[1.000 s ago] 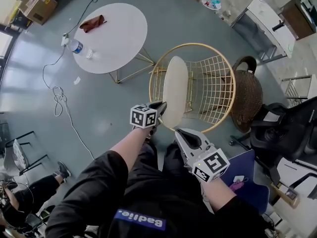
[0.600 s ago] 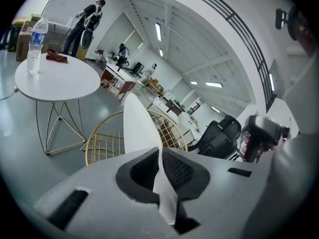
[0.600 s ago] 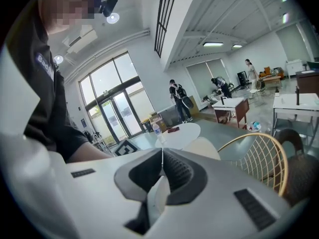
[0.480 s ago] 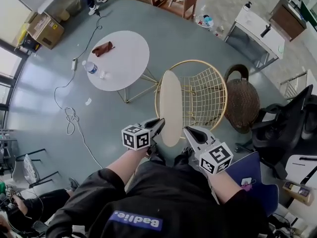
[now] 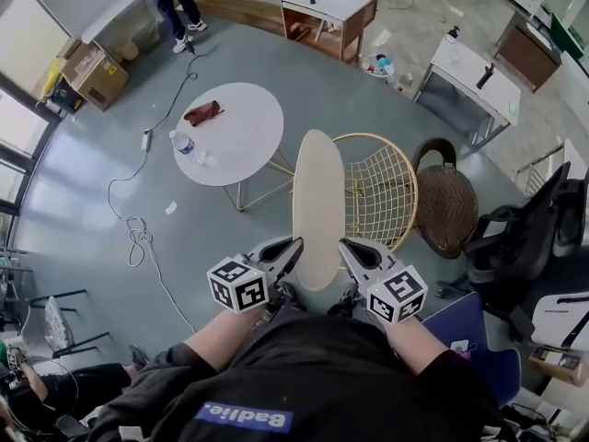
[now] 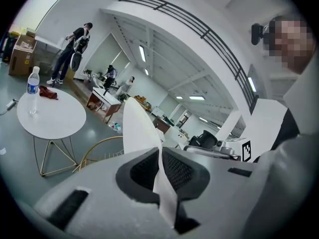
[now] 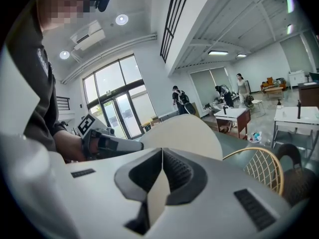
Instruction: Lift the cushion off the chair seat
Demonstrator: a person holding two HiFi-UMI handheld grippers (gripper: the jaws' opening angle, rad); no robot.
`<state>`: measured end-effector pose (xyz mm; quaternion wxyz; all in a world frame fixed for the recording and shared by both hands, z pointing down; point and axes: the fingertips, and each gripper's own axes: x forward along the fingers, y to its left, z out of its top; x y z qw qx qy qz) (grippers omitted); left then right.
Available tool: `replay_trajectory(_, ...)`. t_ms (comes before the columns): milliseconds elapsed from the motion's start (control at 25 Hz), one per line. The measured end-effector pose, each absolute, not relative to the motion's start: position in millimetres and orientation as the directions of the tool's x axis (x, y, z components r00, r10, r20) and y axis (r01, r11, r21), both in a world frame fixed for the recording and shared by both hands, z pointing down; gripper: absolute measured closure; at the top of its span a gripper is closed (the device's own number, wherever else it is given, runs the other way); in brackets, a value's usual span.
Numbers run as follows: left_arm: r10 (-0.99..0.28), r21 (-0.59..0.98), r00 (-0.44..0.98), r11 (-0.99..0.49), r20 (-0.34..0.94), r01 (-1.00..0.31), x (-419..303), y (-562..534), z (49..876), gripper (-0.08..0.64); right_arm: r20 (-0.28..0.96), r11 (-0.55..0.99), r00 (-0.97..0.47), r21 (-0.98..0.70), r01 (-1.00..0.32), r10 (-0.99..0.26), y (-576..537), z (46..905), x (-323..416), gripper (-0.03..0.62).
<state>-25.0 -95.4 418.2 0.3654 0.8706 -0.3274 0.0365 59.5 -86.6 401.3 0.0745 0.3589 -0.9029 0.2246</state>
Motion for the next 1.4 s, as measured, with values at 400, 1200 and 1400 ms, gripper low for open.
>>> replay_trajectory(400, -0.61, 0.584, 0.758, -0.535, 0.233, -0.61, -30, -85, 377, 0.526, 0.292, 0.673, -0.74, -0.308, -0.672, -0.605, -81, 390, 54, 0.563)
replay_trajectory(1200, -0.608, 0.572, 0.763, -0.552, 0.222, -0.606, -22, -85, 373, 0.526, 0.26, 0.71, -0.763, -0.28, -0.646, -0.592, -82, 380, 45, 0.565)
replay_trajectory(1400, -0.608, 0.576, 0.762, -0.549, 0.223, -0.606, -22, -85, 376, 0.526, 0.265, 0.706, -0.76, -0.281, -0.65, -0.594, -83, 383, 47, 0.565)
